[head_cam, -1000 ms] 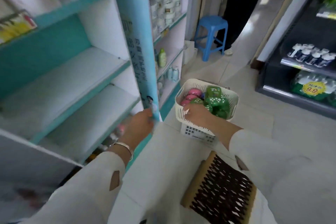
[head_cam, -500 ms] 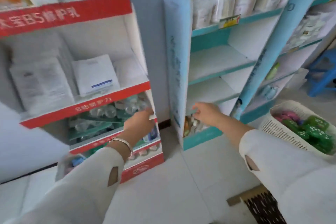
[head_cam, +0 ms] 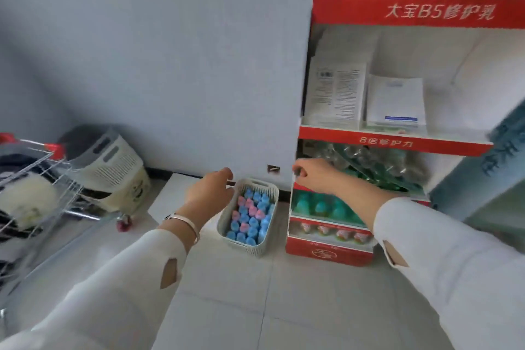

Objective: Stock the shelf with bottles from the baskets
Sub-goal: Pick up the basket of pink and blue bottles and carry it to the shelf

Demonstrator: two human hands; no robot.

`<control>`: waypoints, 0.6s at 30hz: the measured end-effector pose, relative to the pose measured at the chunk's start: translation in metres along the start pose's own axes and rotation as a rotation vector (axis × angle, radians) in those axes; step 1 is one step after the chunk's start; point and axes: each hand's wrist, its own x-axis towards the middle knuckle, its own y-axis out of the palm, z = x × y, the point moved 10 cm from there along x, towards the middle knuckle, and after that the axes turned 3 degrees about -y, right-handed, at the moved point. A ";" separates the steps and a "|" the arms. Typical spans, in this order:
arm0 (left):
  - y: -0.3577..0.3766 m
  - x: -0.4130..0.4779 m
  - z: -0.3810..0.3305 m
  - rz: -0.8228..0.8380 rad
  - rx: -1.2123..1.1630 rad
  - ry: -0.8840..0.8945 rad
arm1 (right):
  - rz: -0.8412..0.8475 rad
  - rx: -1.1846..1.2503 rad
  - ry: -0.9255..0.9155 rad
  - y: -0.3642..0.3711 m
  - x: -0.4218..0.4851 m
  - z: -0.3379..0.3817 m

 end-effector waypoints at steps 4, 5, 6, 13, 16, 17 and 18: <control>-0.007 0.016 0.055 -0.007 -0.023 -0.113 | 0.071 -0.018 -0.085 0.019 0.055 0.038; -0.008 0.019 0.065 -0.007 -0.029 -0.135 | 0.089 -0.032 -0.097 0.023 0.068 0.043; -0.007 0.024 0.075 -0.007 -0.034 -0.154 | 0.108 -0.041 -0.105 0.028 0.080 0.047; 0.013 0.070 0.119 0.032 -0.047 -0.170 | 0.168 -0.100 -0.126 0.059 0.137 0.066; 0.035 0.109 0.127 0.023 -0.030 -0.129 | 0.157 -0.103 -0.107 0.081 0.167 0.061; 0.047 0.122 0.130 0.017 -0.032 -0.114 | 0.149 -0.096 -0.100 0.091 0.179 0.058; 0.062 0.136 0.134 0.012 -0.039 -0.102 | 0.137 -0.084 -0.092 0.101 0.192 0.052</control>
